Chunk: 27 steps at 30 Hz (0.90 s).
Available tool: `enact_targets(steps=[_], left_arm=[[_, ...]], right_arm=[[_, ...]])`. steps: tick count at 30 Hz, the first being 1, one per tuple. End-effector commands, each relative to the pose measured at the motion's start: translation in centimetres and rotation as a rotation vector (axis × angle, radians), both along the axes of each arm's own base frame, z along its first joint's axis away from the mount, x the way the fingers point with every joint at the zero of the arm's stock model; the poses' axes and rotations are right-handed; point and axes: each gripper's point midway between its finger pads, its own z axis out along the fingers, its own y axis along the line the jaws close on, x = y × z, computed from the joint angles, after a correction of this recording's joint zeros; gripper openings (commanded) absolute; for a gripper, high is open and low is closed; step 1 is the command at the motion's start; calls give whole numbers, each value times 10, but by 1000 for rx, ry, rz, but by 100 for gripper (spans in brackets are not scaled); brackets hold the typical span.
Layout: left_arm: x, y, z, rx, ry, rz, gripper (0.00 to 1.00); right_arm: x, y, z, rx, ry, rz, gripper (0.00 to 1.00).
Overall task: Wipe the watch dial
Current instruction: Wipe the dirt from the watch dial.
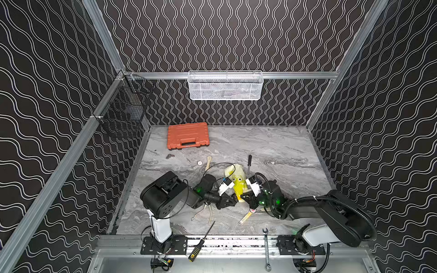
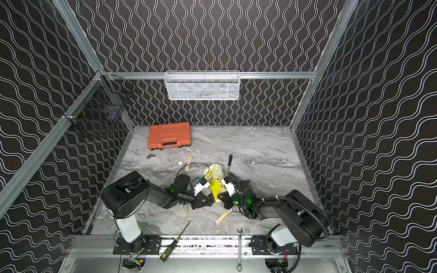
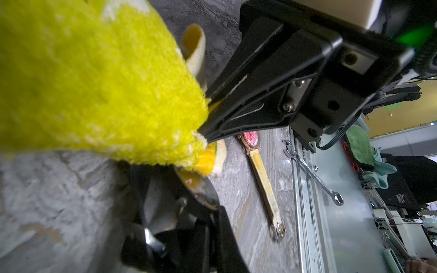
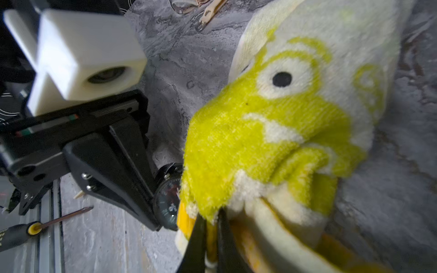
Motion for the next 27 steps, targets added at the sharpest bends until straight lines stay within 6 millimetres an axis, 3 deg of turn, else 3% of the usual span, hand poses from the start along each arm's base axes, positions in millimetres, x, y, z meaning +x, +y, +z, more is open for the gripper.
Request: enact_targets(steps=[1,5,8,17,27], left_arm=[[13,2,-7,32,-19,52,0],[14,5,-12,69,-26,63,0],[15,3,-10,59,-32,55,0],[14,6,-11,66,-25,68,0],[11,5,-9,44,-20,47,0]], right_arm=[[-16,11,8,37,41,93,0],[-20,33,29,82,9,184,0],[-22,36,14,73,52,194,0],[-17,-9,-57,-131,264,-9,0],[-16,-24,-66,-173,295,-105,0]])
